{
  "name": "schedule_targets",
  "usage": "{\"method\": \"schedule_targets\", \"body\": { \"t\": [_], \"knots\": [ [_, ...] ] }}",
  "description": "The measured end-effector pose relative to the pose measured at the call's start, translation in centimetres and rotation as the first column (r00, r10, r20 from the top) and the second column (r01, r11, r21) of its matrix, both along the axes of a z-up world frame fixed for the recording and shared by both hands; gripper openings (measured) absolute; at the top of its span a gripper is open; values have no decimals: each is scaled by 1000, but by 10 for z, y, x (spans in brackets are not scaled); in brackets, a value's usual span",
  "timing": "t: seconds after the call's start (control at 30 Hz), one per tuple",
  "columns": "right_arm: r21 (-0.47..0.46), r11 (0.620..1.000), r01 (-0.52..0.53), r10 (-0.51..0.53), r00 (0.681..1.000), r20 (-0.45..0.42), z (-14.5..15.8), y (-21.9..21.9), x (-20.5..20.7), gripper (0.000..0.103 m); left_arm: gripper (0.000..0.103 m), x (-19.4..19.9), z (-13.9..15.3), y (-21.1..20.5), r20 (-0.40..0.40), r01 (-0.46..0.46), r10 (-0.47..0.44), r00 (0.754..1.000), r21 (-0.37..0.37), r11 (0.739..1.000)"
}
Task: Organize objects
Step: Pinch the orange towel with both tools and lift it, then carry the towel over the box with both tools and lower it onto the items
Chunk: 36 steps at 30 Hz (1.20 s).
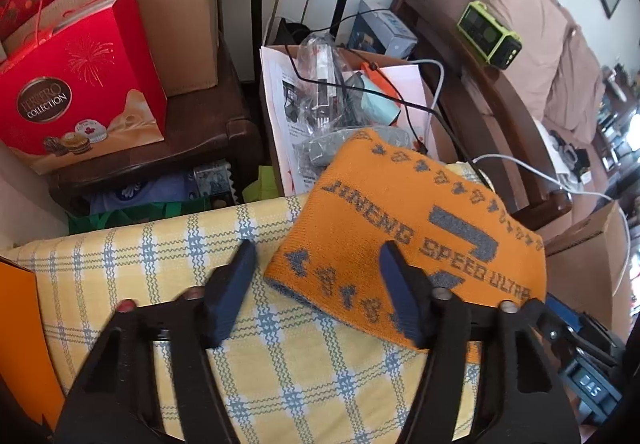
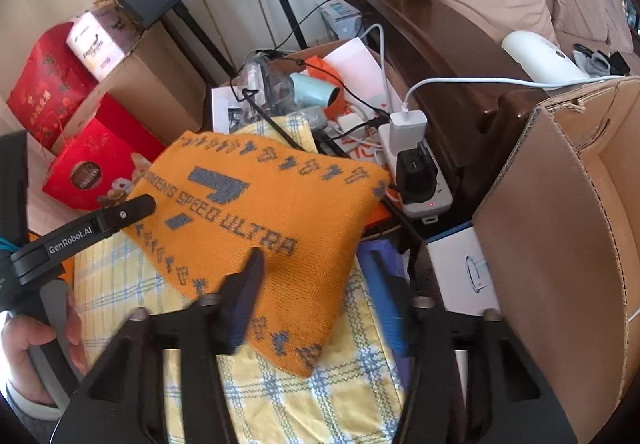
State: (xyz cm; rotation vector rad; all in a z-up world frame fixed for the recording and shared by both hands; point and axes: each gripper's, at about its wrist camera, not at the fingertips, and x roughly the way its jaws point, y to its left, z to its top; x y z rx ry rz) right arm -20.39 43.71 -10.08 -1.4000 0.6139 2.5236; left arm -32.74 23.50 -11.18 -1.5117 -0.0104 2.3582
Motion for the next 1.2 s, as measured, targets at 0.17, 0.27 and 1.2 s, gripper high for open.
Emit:
{"method": "schedule_targets", "body": {
  "t": [0.17, 0.27, 1.2],
  "knots": [
    [44, 999, 0, 1, 1000, -12, 3, -6, 0, 15, 16, 8, 7, -4, -3, -31, 31, 1000, 34, 999],
    [45, 999, -11, 13, 999, -41, 8, -8, 2, 9, 12, 18, 15, -6, -24, -14, 15, 1000, 38, 999],
    [85, 948, -306, 316, 891, -325, 152, -153, 54, 5, 11, 166, 194, -170, -317, -19, 78, 945, 185, 982]
  ]
}}
